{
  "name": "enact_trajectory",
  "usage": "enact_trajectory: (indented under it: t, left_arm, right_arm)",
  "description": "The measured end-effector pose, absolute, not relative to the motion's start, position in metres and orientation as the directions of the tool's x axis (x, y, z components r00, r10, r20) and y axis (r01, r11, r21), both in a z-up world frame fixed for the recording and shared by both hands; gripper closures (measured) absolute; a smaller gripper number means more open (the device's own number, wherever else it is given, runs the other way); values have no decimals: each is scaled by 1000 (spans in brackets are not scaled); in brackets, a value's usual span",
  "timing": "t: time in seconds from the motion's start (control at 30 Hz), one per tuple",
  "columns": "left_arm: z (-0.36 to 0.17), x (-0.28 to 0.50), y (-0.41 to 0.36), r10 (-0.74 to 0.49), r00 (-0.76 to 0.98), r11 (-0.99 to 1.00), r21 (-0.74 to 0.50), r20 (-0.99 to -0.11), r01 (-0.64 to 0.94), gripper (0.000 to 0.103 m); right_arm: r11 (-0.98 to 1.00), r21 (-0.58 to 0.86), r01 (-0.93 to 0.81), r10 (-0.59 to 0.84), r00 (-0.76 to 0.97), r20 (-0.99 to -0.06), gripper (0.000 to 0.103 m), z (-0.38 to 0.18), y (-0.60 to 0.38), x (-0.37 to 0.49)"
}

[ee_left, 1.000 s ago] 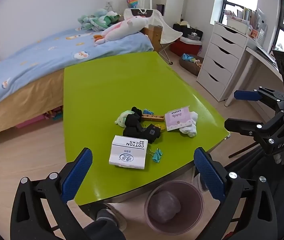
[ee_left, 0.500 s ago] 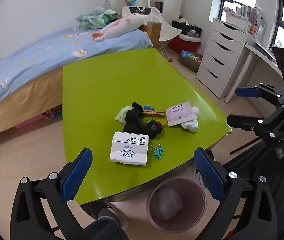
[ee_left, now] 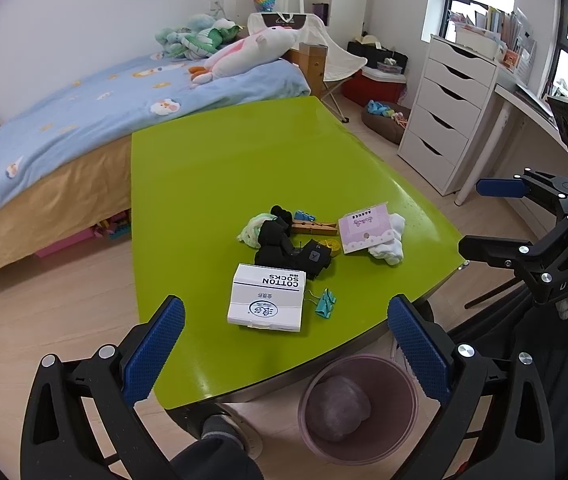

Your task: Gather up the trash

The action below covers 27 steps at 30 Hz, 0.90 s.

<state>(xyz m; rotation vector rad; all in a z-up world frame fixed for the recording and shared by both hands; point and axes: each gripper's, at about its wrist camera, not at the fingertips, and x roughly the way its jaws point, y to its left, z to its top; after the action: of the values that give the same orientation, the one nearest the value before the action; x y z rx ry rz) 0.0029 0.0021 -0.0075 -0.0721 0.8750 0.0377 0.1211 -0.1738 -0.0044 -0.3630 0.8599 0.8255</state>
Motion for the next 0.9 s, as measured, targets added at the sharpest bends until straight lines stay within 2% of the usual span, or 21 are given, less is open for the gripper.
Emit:
enact_trajectory:
  t: [0.9]
  left_arm:
    - [-11, 3, 5, 4, 635, 997, -48, -773, -65, 6]
  right_arm:
    - [639, 38, -769, 489, 367, -791, 3, -8, -173, 119]
